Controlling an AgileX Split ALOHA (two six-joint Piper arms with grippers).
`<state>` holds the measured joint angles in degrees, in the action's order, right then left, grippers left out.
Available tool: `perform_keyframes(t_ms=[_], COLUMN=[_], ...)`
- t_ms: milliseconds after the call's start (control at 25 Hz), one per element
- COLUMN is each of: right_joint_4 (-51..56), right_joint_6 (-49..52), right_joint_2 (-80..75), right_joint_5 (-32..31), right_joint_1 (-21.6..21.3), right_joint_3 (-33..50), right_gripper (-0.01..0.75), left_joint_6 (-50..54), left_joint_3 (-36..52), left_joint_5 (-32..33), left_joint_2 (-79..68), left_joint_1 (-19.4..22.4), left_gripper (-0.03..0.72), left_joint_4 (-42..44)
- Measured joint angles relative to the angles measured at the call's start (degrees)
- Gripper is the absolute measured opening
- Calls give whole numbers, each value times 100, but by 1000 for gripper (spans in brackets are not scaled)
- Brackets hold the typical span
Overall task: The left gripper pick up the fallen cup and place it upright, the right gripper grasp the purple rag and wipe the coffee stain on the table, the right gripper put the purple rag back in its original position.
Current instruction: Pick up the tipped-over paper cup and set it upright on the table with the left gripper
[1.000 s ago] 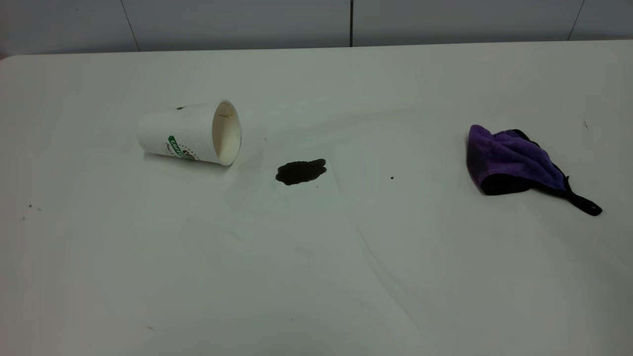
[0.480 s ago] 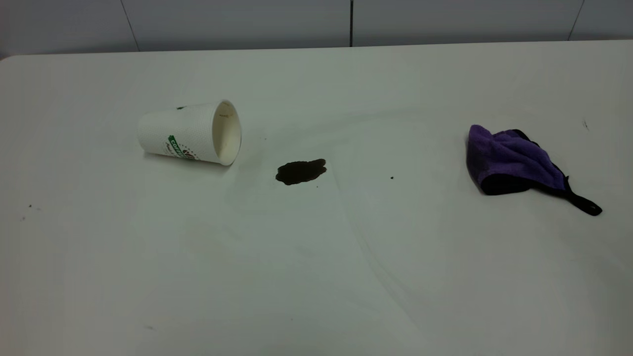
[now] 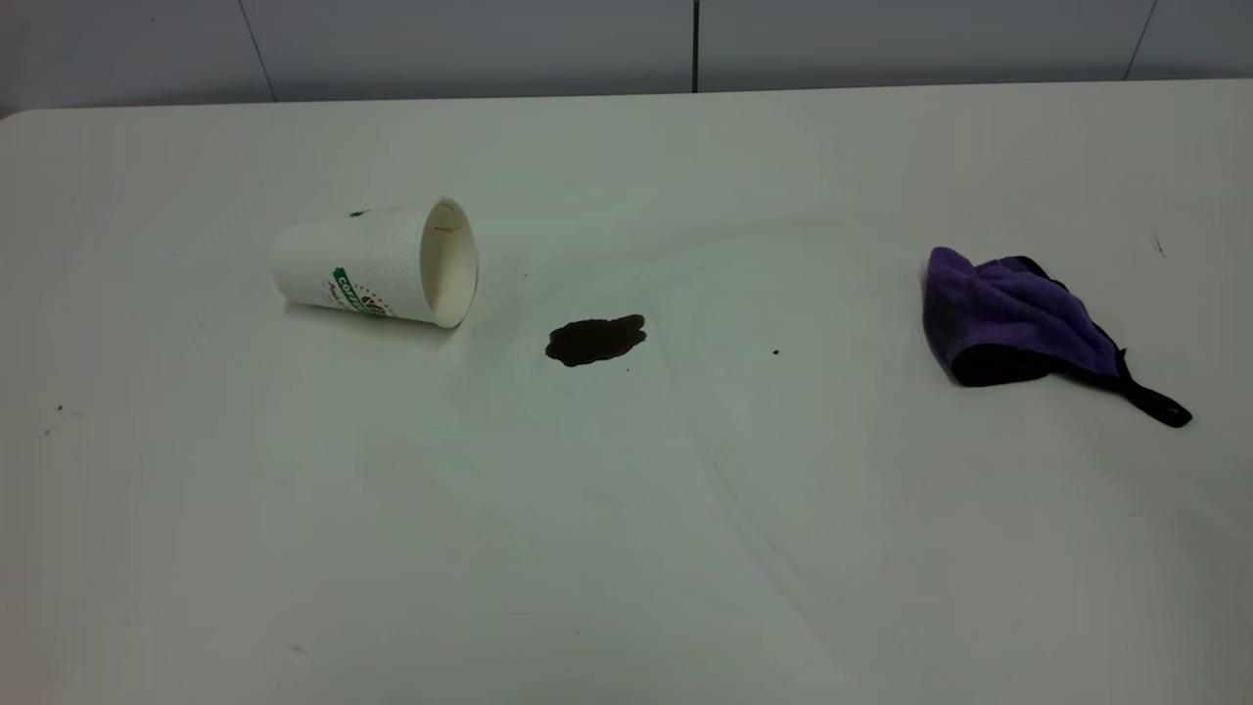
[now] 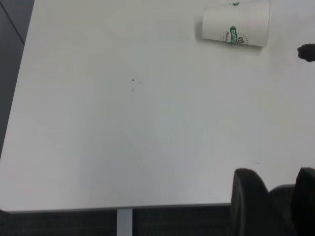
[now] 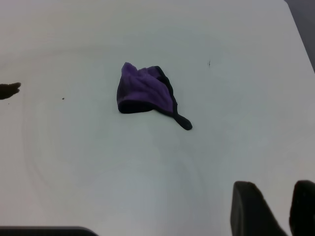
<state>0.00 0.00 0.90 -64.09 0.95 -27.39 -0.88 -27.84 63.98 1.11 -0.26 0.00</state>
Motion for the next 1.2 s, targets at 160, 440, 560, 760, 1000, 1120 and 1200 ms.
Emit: perform_keyframes(t_ms=[160,440,560,760,1000,1120,1200], right_joint_4=[0,0,0,0,0,0,0], right_joint_6=[0,0,0,0,0,0,0], right_joint_2=[0,0,0,0,0,0,0], right_joint_5=[0,0,0,-4,-4,-4,-4], right_joint_1=[0,0,0,0,0,0,0], right_joint_3=[0,0,0,0,0,0,0], right_gripper=[239,239,239,239,239,239,239], left_joint_6=[88,303,251,216,295,740,1226], left_joint_3=[0,-293,-506,-1056,-1979,-2510,-2888], left_joint_5=[-6,-696,-1264,-2307,-2816,-2879,-2884], left_joint_2=[-6,-1328,-2536,-4569,-6845,-7806,-8414], left_joint_1=[0,0,0,0,-508,-1024,-1443], left_gripper=[242,332,477,691,714,714,714], left_joint_4=[0,95,212,320,596,1094,1590])
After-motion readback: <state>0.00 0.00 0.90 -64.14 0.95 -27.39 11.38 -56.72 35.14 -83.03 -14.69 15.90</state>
